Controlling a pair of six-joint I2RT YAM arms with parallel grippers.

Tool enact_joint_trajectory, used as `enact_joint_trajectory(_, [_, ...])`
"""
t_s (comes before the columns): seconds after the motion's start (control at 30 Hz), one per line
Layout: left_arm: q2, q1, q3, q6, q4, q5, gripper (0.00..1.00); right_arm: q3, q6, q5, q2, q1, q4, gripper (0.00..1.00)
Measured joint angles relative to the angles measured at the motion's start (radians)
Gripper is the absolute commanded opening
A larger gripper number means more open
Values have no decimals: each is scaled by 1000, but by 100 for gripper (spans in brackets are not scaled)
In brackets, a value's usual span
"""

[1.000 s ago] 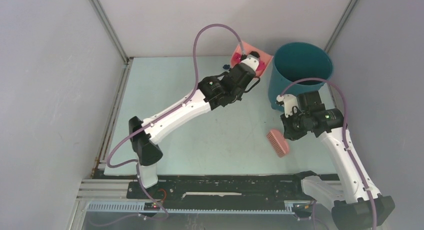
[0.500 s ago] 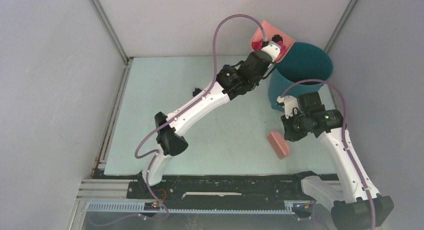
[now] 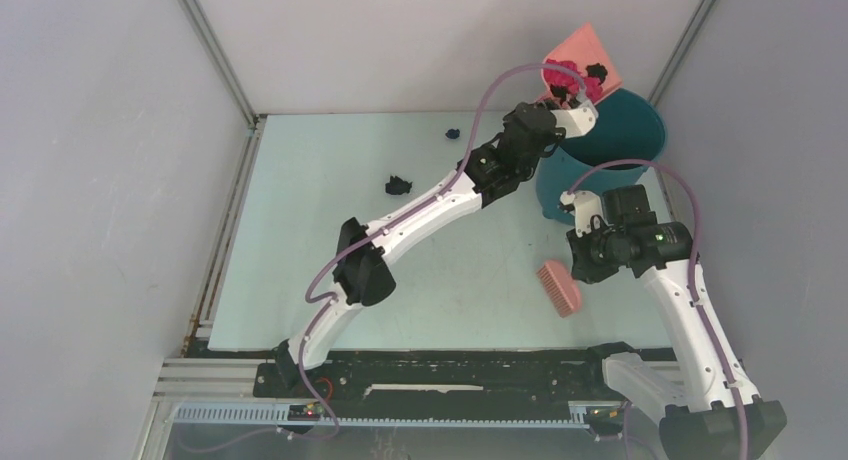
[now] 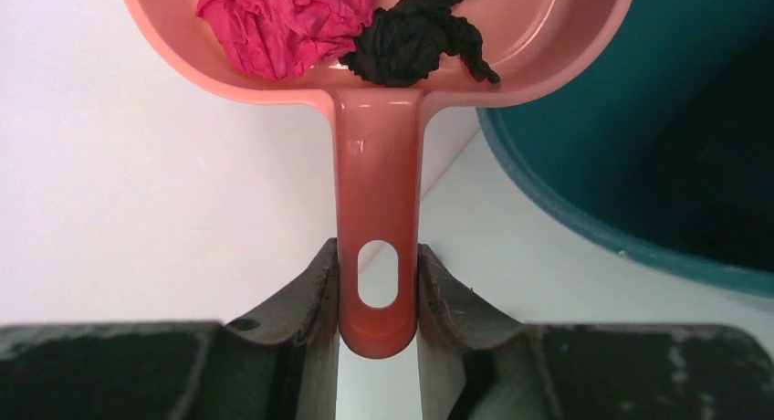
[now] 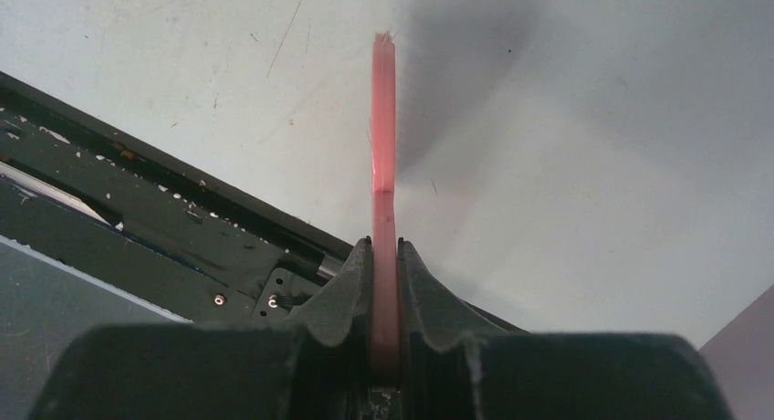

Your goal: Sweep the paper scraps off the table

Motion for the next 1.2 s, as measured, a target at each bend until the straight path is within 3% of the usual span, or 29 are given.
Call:
enact_joint_trajectory(0.37, [20,18,-225,631,502,-52,0,0,0,-15,0,-14,-6,0])
enact_joint_trajectory(0.63, [26,26,-331,846,710,-55,0,0,0,-20,0,-24,-6,0])
enact_joint_trajectory(0.9, [26,27,-338,840,776,-58,0,0,0,-20,0,-28,-6,0])
enact_joint_trajectory(1.2, [-28,27,-350,556,715,-129,0,0,-4,-21,1,-27,-5,0])
